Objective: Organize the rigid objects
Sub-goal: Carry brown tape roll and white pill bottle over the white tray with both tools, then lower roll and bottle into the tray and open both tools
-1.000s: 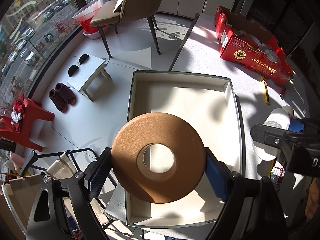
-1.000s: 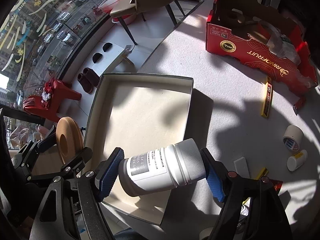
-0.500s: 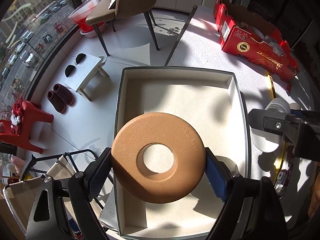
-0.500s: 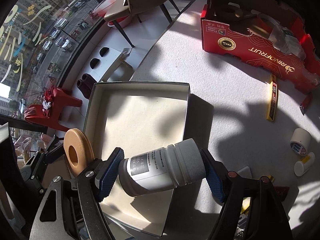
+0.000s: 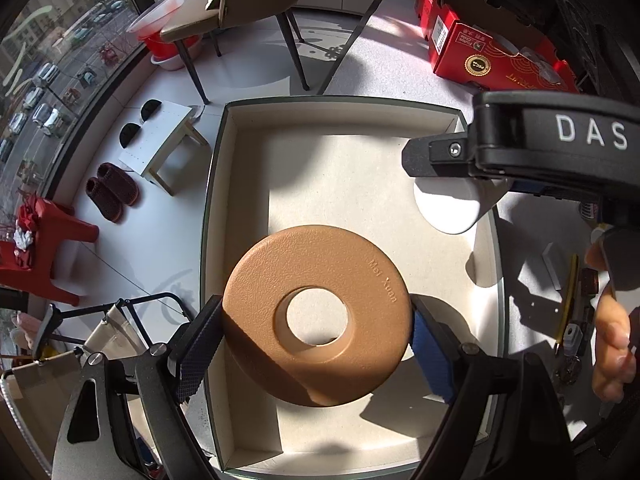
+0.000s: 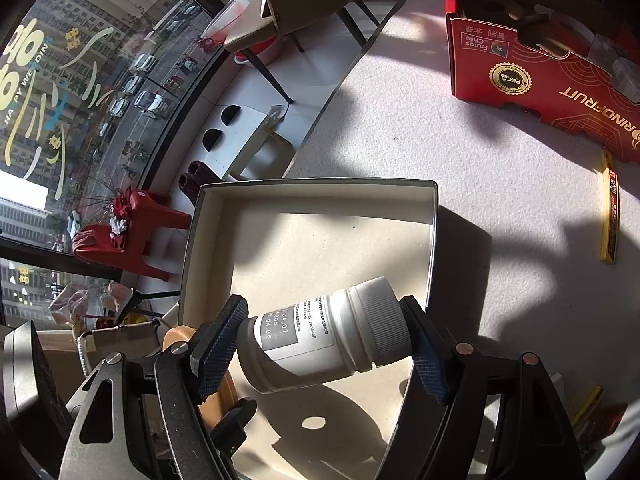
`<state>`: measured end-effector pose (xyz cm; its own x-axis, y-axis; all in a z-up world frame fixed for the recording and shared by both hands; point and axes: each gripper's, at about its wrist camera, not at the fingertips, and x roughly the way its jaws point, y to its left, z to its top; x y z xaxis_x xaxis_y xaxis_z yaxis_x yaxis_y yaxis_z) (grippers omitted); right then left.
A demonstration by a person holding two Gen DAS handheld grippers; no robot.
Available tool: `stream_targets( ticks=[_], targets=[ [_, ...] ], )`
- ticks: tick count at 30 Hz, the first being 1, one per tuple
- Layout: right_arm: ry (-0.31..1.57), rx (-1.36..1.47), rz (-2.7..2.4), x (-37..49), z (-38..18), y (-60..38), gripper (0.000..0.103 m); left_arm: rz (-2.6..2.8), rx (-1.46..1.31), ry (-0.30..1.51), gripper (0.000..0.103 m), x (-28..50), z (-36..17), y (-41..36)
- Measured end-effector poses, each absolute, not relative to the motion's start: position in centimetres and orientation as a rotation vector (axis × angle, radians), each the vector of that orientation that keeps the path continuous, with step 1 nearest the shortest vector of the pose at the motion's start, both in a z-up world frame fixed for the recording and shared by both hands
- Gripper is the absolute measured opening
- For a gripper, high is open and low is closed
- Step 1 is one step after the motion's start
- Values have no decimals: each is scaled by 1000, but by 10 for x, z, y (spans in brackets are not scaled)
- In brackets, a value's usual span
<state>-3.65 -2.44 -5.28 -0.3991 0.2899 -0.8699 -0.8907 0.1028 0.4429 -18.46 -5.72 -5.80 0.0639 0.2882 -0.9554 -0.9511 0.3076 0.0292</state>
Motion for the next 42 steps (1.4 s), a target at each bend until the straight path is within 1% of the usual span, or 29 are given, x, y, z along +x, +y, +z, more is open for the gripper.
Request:
stream_targets(
  ticks=[8,14,23,33,34,35,36,42],
  targets=[
    [1435,-671,1513,-41,-76,-20,78,1083,-794,1121,89,-185,-69,-61],
    [1402,-711,1495,-43,-76,-23,78,1078,-810,1123,89,-187,-74,-62],
    [1406,-789,1386,-29,-84,-39,78,1034,-801,1136,89,-181,-81,-65],
    [1377,-873,1348,-31,-81,-47,78,989,-799,1209,91,-170,-92,-71],
    [1371,-881,1345,-32,-79,-48,83,979,-819,1221,93,-170,-94,-71],
    [1372,-886,1347,-33,-76,-48,96,971,-841,1225,98,-171,-96,-71],
    [1389,-864,1378,-34,-73,-49,103,969,-860,1218,103,-173,-97,-71],
    [1346,-836,1367,-23,-42,-62,103,950,-866,1200,103,-185,-95,-73]
  ],
)
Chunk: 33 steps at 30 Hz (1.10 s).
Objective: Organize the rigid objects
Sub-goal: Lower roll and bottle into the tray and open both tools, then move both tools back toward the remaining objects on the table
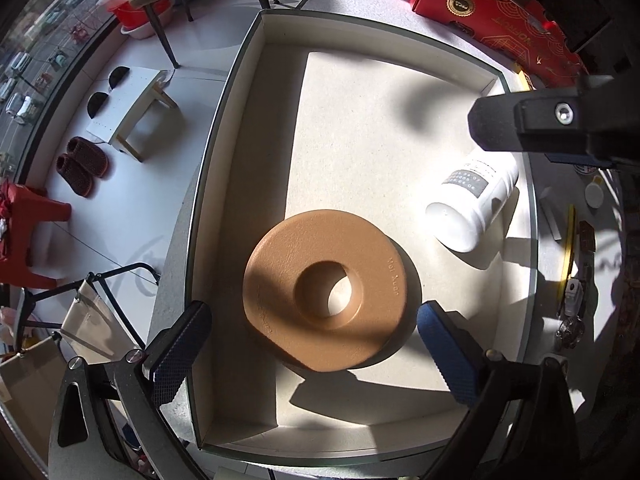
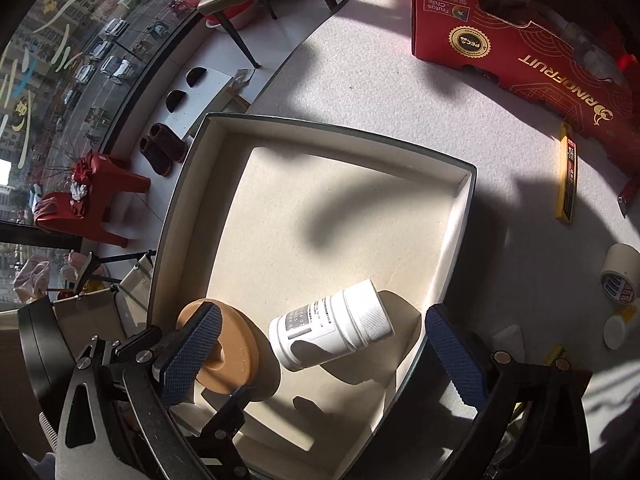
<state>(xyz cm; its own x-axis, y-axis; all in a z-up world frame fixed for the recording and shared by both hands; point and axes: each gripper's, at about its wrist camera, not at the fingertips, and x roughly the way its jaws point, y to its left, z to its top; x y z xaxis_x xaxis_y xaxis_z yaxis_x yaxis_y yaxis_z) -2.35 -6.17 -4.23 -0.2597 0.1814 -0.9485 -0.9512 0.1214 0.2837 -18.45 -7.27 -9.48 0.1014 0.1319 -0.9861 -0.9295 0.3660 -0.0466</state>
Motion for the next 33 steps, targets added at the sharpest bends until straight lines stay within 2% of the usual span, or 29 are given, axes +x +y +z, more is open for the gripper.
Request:
stream_targets(
  ticks=[12,20,25,33],
  targets=[
    [1333,-707,1259,29,4,-143,103,913,-716,1275,103,-199,-99,-66],
    [1413,-634,1053,84,7,-206,103,854,-812,1187,103,-183,-56,-74],
    [1567,-590,851,124,-21,-260,103,707,-854,1229,103,-132,-47,-103],
    [1701,-457,706,160,-44,-325,103,529,-704,1293,103,-23,-42,-144]
  ],
)
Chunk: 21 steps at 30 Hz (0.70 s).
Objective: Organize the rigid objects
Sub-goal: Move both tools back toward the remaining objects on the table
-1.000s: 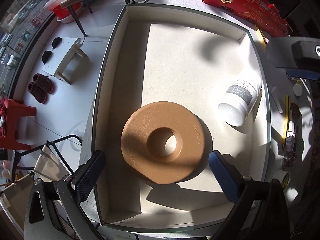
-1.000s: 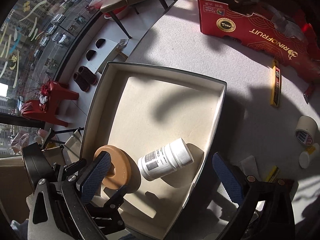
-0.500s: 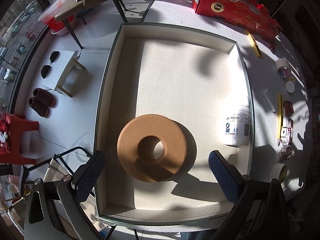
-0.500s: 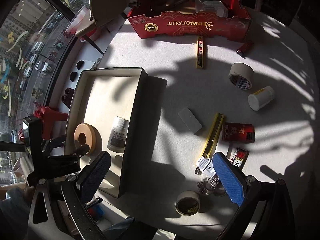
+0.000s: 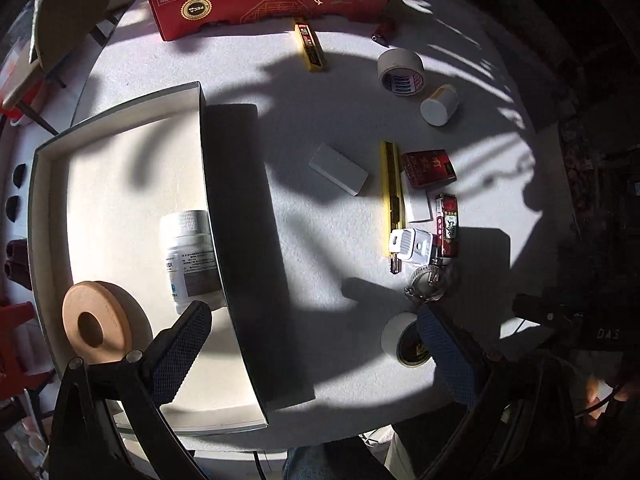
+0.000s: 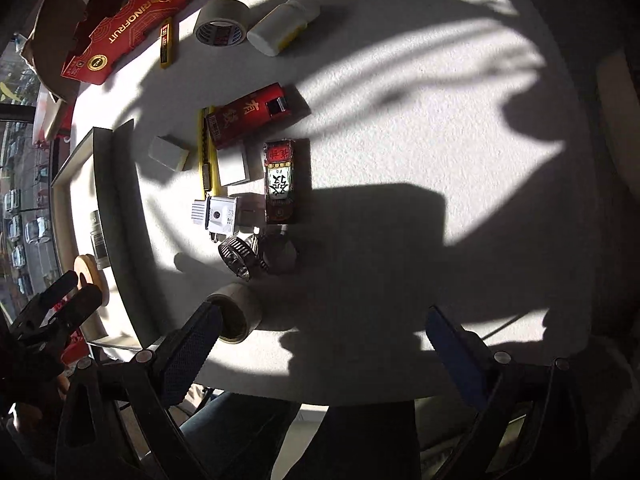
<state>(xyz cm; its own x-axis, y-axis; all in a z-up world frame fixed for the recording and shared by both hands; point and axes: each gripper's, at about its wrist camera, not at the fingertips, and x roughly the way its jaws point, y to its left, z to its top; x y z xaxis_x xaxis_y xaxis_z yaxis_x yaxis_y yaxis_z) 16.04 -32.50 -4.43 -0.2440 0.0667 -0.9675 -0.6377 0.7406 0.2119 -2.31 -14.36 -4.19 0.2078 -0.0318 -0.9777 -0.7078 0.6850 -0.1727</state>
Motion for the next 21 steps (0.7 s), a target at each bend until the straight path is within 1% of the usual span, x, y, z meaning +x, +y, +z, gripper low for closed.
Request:
stream_targets(
  ticks=[5,12,17,21],
  targets=[
    [1716,-429,692,168,-51,-353,103,579,-775,1296,103,24,-65,-133],
    [1691,-459,693,173,-59,-377,103,619,-569,1327,103,64,-93,-125],
    [1716,-452,708,175,-67,-370,103,641,-497,1349,103,68,-106,-110],
    [1680,-470,749,180,-66,-356,103,617,-435,1382,103,69,-116,-109]
  ],
)
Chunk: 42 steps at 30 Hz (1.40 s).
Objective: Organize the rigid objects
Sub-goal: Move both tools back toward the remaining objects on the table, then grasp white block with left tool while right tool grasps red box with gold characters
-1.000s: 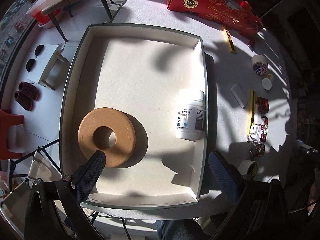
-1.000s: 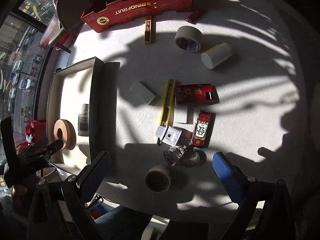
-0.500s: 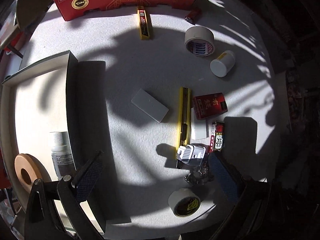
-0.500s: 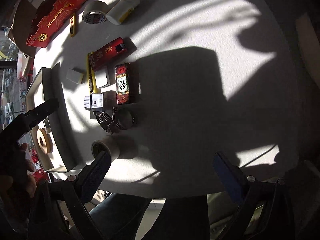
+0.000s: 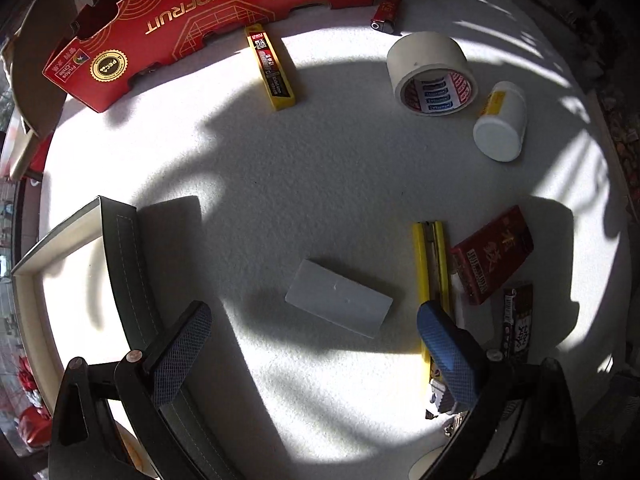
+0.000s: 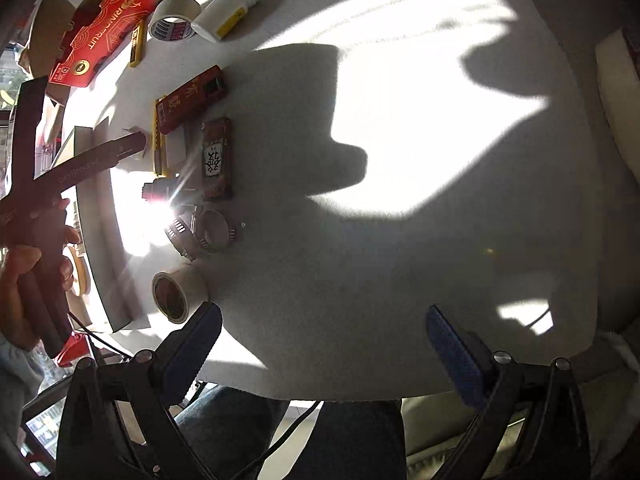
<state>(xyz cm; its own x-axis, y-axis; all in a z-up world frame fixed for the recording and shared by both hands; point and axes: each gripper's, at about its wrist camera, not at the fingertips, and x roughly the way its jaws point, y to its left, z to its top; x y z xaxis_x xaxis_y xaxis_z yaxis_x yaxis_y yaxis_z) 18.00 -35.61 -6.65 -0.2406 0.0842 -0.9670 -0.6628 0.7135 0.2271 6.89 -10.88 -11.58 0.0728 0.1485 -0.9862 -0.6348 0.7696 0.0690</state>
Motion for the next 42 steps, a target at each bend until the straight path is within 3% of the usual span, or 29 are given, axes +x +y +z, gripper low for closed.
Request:
stream_targets(
  ticks=[15,26,27,29,31,34,39,42],
  targets=[
    [1508,-574,950,196,-88,-213,103,532,-381,1373,103,66,-133,-99],
    [1448,-736,1009,178,-114,-175,102,504,-337,1342,103,56,-136,-99],
    [1434,-765,999,175,-115,-174,100,500,-335,1347,103,58,-136,-98],
    [1379,-809,991,170,-111,-174,75,494,-333,1361,103,59,-137,-96],
    [1392,-803,1013,169,-109,-178,71,485,-331,1374,102,71,-136,-100],
    [1433,-751,998,176,-110,-190,71,456,-310,1381,95,78,-133,-103],
    [1475,-616,968,192,-98,-228,71,412,-275,1375,55,89,-123,-110],
    [1498,-545,952,198,-89,-250,71,420,-299,1393,55,91,-122,-106]
  ],
)
